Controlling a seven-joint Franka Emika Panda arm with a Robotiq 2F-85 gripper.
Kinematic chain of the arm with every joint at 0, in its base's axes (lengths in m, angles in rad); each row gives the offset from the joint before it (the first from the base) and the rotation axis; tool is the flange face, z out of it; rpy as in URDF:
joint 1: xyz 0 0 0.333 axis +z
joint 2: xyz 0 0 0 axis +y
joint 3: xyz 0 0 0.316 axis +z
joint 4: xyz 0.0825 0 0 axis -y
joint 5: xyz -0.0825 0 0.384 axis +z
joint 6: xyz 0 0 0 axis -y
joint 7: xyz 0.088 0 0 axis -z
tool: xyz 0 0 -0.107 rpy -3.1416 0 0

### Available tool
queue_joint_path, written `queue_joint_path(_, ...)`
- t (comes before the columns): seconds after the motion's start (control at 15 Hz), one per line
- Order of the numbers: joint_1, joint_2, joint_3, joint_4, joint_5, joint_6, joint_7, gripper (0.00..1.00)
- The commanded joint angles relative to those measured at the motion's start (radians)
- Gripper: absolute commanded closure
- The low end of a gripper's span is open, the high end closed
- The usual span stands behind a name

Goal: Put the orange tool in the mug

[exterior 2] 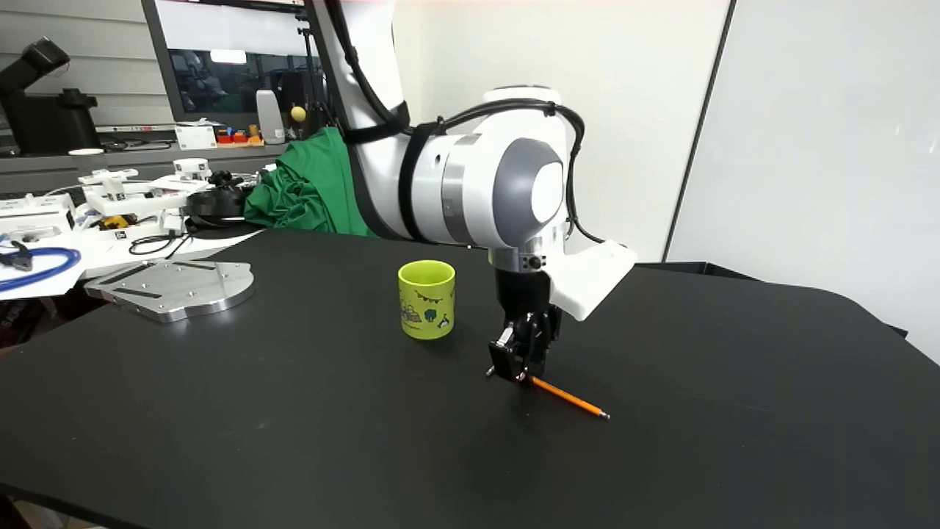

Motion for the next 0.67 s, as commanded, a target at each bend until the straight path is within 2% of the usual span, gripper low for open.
queue_joint_path(0.0,0.039,0.039,-0.059,0.056,-0.050,-0.044,0.163,0.99)
queue_joint_path(0.13,0.032,0.048,-0.068,0.088,-0.055,-0.102,0.222,0.95)
queue_joint_path(0.33,-0.010,0.041,-0.023,0.138,-0.019,-0.217,0.264,0.95)
queue_joint_path(0.6,-0.037,-0.001,0.046,0.173,0.026,-0.232,0.300,0.95)
